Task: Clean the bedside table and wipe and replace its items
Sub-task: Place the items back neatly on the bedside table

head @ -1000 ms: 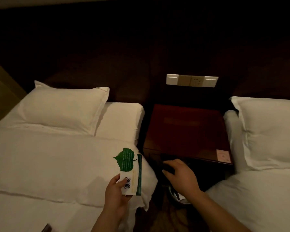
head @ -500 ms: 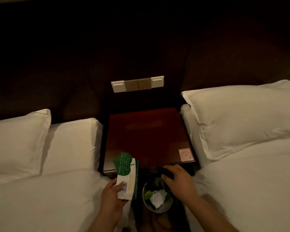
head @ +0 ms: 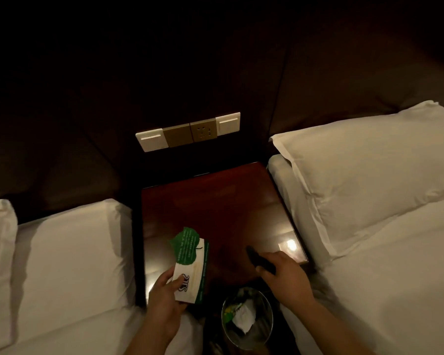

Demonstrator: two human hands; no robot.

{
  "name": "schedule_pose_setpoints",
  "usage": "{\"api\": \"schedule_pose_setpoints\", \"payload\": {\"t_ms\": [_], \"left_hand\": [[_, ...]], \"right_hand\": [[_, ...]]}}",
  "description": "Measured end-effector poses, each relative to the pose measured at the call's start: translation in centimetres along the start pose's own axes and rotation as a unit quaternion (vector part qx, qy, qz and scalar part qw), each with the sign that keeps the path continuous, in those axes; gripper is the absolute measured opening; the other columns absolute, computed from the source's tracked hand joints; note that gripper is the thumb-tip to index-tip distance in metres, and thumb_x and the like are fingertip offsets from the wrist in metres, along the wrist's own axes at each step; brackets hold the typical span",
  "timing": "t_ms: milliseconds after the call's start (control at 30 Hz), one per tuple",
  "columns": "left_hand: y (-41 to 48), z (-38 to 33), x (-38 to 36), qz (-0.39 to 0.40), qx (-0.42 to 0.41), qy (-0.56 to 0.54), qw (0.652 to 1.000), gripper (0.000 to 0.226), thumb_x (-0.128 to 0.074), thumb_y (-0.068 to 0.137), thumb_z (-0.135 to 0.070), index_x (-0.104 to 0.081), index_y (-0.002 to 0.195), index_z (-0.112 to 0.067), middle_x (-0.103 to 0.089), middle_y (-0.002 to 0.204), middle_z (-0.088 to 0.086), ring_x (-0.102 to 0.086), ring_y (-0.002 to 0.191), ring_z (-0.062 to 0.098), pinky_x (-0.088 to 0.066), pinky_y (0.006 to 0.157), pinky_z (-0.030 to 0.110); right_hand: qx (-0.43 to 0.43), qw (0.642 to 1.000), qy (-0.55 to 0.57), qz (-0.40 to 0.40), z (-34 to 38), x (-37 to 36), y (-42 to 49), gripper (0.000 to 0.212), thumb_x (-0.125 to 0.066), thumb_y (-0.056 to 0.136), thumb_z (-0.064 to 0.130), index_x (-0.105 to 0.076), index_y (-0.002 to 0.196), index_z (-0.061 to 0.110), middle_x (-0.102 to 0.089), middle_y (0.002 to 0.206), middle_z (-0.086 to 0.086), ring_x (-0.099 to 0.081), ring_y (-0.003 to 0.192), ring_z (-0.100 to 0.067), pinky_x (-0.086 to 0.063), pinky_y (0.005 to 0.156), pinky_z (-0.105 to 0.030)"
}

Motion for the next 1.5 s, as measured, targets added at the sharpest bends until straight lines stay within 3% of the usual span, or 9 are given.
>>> {"api": "schedule_pose_setpoints", "payload": {"t_ms": [167,333,500,767,933,1167,1267,1400,1500], "left_hand": [[4.9,-2.1,1.0,-0.022,0.012,0.026,0.999,0.027,-0.060,0.090,0.001,-0.069,0.102,-0.021,-0.073,0.093,0.016,-0.067,0.086,0.035,-0.056,0.052,0.042],[10.5,-4.6,-0.5,-0.036,-0.040,0.053,0.997,0.029,-0.063,0.088,0.003,-0.072,0.097,-0.023,-0.075,0.085,0.005,-0.067,0.078,0.024,-0.054,0.060,0.036],[16.2,-6.6,-3.4,-0.016,-0.100,0.066,0.993,0.031,-0.060,0.087,0.005,-0.071,0.106,-0.017,-0.074,0.098,0.006,-0.069,0.080,0.021,-0.054,0.066,0.034],[22.6,-8.6,-8.2,0.023,-0.175,0.170,0.970,0.035,-0.062,0.086,0.003,-0.076,0.102,-0.025,-0.073,0.109,0.006,-0.065,0.102,0.032,-0.051,0.089,0.053],[24.8,-8.2,-9.9,0.007,-0.242,0.174,0.955,0.034,-0.062,0.092,-0.003,-0.073,0.098,-0.035,-0.071,0.105,-0.004,-0.066,0.101,0.024,-0.054,0.083,0.041],[27.5,-6.8,-12.5,0.036,-0.228,0.153,0.961,0.034,-0.062,0.091,0.000,-0.071,0.110,-0.028,-0.069,0.116,0.004,-0.064,0.111,0.031,-0.052,0.097,0.051],[27.4,-6.2,-14.3,0.077,-0.215,0.165,0.959,0.056,-0.062,0.080,0.008,-0.068,0.114,-0.036,-0.069,0.120,0.001,-0.064,0.111,0.024,-0.054,0.093,0.047],[27.2,-4.8,-14.4,0.080,-0.200,0.148,0.965,0.059,-0.059,0.076,0.003,-0.059,0.124,-0.031,-0.068,0.121,0.001,-0.066,0.109,0.020,-0.056,0.082,0.034],[27.6,-4.3,-12.7,0.045,-0.182,0.119,0.975,0.059,-0.051,0.085,0.008,-0.052,0.135,-0.022,-0.066,0.126,0.009,-0.065,0.113,0.024,-0.052,0.095,0.041]], "right_hand": [[-0.033,0.999,0.010,-0.029,-0.8,-0.7,3.4,0.035,-0.064,0.087,0.039,-0.064,0.122,0.034,-0.062,0.107,0.009,-0.061,0.092,-0.009,-0.046,0.068,-0.022],[-0.065,0.995,-0.018,-0.072,-5.0,0.0,7.5,0.038,-0.066,0.086,0.030,-0.064,0.124,0.030,-0.059,0.099,0.004,-0.060,0.094,-0.019,-0.053,0.073,-0.039],[-0.063,0.978,-0.114,-0.164,-9.6,-0.4,10.9,0.042,-0.077,0.079,0.025,-0.068,0.120,0.023,-0.057,0.096,-0.007,-0.053,0.093,-0.031,-0.053,0.069,-0.041],[-0.064,0.961,-0.211,-0.165,-15.4,-4.8,12.2,0.063,-0.081,0.066,0.051,-0.064,0.112,0.012,-0.048,0.101,-0.015,-0.048,0.089,-0.035,-0.050,0.066,-0.042],[-0.055,0.963,-0.176,-0.199,-16.3,-5.6,12.0,0.081,-0.053,0.065,0.073,-0.065,0.119,0.014,-0.051,0.113,-0.020,-0.050,0.095,-0.040,-0.052,0.073,-0.048],[-0.078,0.961,-0.157,-0.213,-16.2,-5.5,12.8,0.089,-0.052,0.054,0.074,-0.068,0.119,0.015,-0.056,0.115,-0.023,-0.054,0.098,-0.047,-0.053,0.076,-0.054],[-0.081,0.961,-0.153,-0.217,-16.2,-5.4,13.2,0.094,-0.054,0.049,0.074,-0.067,0.121,0.016,-0.056,0.115,-0.023,-0.054,0.098,-0.048,-0.053,0.078,-0.056],[-0.073,0.962,-0.139,-0.226,-16.3,-5.3,13.3,0.099,-0.056,0.046,0.076,-0.064,0.125,0.017,-0.055,0.118,-0.020,-0.053,0.101,-0.047,-0.052,0.080,-0.057],[-0.069,0.965,-0.134,-0.213,-16.2,-5.6,13.0,0.102,-0.055,0.046,0.080,-0.062,0.128,0.020,-0.054,0.120,-0.018,-0.051,0.104,-0.045,-0.052,0.081,-0.057]]}}
Point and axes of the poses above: each hand's wrist, its own y-axis towards the middle knuckle, its own x-axis out of the back of the hand, z = x × y, the point moved 8 cm from there along y, towards the middle knuckle
